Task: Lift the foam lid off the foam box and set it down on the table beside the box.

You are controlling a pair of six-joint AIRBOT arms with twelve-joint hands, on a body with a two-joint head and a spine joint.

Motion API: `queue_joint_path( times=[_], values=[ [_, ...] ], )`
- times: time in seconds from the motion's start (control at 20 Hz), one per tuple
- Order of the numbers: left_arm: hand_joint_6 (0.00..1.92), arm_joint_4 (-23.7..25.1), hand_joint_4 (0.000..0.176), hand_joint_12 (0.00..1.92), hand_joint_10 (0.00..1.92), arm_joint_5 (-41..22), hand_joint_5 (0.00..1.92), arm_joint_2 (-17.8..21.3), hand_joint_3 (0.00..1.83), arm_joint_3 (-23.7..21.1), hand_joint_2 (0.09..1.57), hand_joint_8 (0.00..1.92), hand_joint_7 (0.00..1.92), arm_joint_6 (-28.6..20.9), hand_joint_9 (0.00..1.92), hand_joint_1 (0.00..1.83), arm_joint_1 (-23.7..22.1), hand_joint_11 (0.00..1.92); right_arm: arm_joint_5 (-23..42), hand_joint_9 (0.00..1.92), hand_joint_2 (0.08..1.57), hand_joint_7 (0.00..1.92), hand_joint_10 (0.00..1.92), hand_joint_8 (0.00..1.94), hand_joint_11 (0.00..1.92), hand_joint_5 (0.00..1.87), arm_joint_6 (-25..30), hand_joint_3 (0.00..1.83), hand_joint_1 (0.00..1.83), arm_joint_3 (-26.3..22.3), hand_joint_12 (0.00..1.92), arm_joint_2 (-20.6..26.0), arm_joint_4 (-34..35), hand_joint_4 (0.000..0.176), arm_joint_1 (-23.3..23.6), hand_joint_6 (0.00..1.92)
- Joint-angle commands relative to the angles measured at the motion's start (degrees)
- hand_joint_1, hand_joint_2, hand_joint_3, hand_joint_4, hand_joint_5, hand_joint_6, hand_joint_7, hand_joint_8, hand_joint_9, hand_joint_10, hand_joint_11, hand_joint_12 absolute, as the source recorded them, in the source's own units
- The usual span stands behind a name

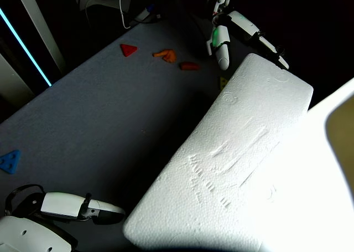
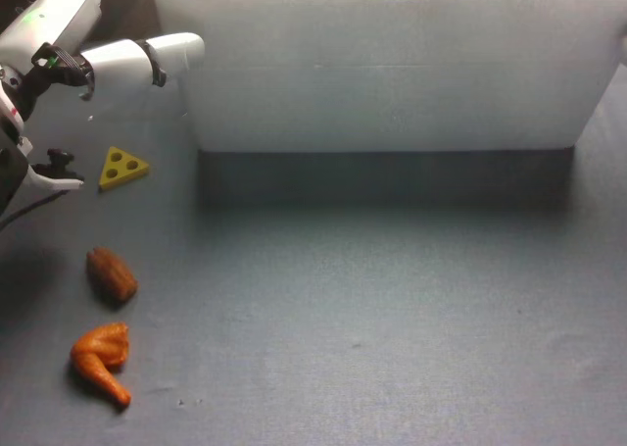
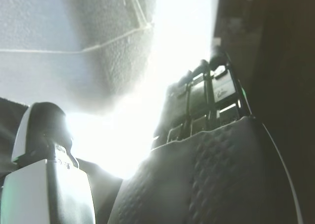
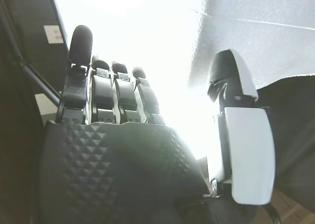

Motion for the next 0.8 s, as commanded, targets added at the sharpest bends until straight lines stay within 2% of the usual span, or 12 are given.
queue_joint_path(
  times=[0.0, 0.1, 0.15, 0.2, 0.25, 0.3, 0.4, 0.5, 0.6, 0.65, 0.75],
  values=[
    [0.00, 0.49, 0.004, 0.40, 0.00, -6.27, 0.00, -0.08, 0.00, 0.72, 1.05, 0.00, 0.00, -0.84, 0.00, 0.53, -0.49, 0.00, 6.34, 0.00, 1.18, 0.00, 0.00, 0.00, 0.00, 0.00, 0.84, 0.00, 0.50, 0.71, 0.00, 0.71, -0.95, 0.000, 0.73, 0.00],
    [0.00, 0.52, 0.006, 0.59, 0.00, -5.98, 0.00, -0.56, 0.00, 1.34, 1.05, 0.00, 0.00, -1.46, 0.00, 0.51, -0.65, 0.00, 6.18, 0.00, 1.17, 0.00, 0.00, 0.00, 0.00, 0.00, 1.75, 0.00, 0.51, 1.20, 0.00, 0.19, -1.04, 0.000, 0.73, 0.00],
    [0.00, 0.69, 0.014, 0.69, 0.00, -5.76, 0.00, -0.66, 0.00, 1.48, 1.04, 0.00, 0.00, -1.47, 0.00, 0.49, -0.82, 0.00, 6.05, 0.00, 1.16, 0.00, 0.00, 0.00, 0.00, 0.00, 2.21, 0.00, 0.49, 1.47, 0.00, -0.07, -1.27, 0.000, 0.73, 0.00],
    [0.00, 0.83, 0.018, 0.71, 0.00, -5.55, 0.00, -0.74, 0.00, 1.62, 1.04, 0.00, 0.00, -1.47, 0.00, 0.50, -0.99, 0.00, 5.90, 0.00, 1.17, 0.00, 0.00, 0.00, 0.00, 0.00, 2.61, 0.00, 0.46, 1.75, 0.00, -0.34, -1.46, 0.000, 0.73, 0.00],
    [0.00, 0.90, 0.012, 0.74, 0.00, -5.36, 0.00, -0.84, 0.00, 1.76, 1.04, 0.00, 0.00, -1.48, 0.00, 0.49, -1.11, 0.00, 5.86, 0.00, 1.16, 0.00, 0.00, 0.00, 0.00, 0.00, 2.79, 0.00, 0.50, 1.91, 0.00, -0.54, -1.57, 0.000, 0.80, 0.00],
    [0.00, 1.01, 0.002, 0.80, 0.00, -5.12, 0.00, -1.00, 0.00, 1.99, 1.05, 0.00, 0.00, -1.61, 0.00, 0.48, -1.27, 0.00, 5.76, 0.00, 1.18, 0.00, 0.00, 0.00, 0.00, 0.00, 2.97, 0.00, 0.44, 2.08, 0.00, -0.75, -1.72, 0.000, 0.95, 0.00],
    [0.00, 1.21, 0.000, 0.74, 0.00, -4.92, 0.00, -1.36, 0.00, 2.39, 1.05, 0.00, 0.00, -1.93, 0.00, 0.51, -1.47, 0.00, 5.58, 0.00, 1.17, 0.00, 0.00, 0.00, 0.00, 0.00, 3.03, 0.00, 0.46, 2.30, 0.00, -0.98, -2.09, 0.000, 1.29, 0.00],
    [0.00, 1.32, 0.005, 0.55, 0.00, -4.71, 0.00, -1.61, 0.00, 2.63, 1.05, 0.00, 0.00, -2.11, 0.00, 0.53, -1.63, 0.00, 5.40, 0.00, 1.14, 0.00, 0.00, 0.00, 0.00, 0.00, 3.28, 0.00, 0.49, 2.57, 0.00, -1.14, -2.49, 0.000, 1.69, 0.00],
    [0.00, 1.47, 0.000, 0.53, 0.00, -4.57, 0.00, -1.79, 0.00, 2.86, 1.06, 0.00, 0.00, -2.27, 0.00, 0.53, -1.76, 0.00, 5.35, 0.00, 1.13, 0.00, 0.00, 0.00, 0.00, 0.00, 3.31, 0.00, 0.53, 2.67, 0.00, -1.24, -2.90, 0.000, 2.15, 0.00],
    [0.00, 1.58, 0.000, 0.62, 0.00, -4.53, 0.00, -1.90, 0.00, 2.99, 1.06, 0.00, 0.00, -2.44, 0.00, 0.53, -1.82, 0.00, 5.34, 0.00, 1.14, 0.00, 0.00, 0.00, 0.03, 0.00, 3.32, 0.00, 0.51, 2.72, 0.01, -1.29, -3.01, 0.000, 2.26, 0.00],
    [0.00, 1.85, 0.000, 0.53, 0.00, -4.42, 0.00, -2.06, 0.00, 3.15, 1.07, 0.00, 0.00, -2.71, 0.00, 0.53, -1.99, 0.00, 5.31, 0.00, 1.15, 0.00, 0.00, 0.00, 0.02, 0.00, 3.52, 0.00, 0.53, 2.82, 0.02, -1.43, -3.21, 0.000, 2.39, 0.00]
  ],
)
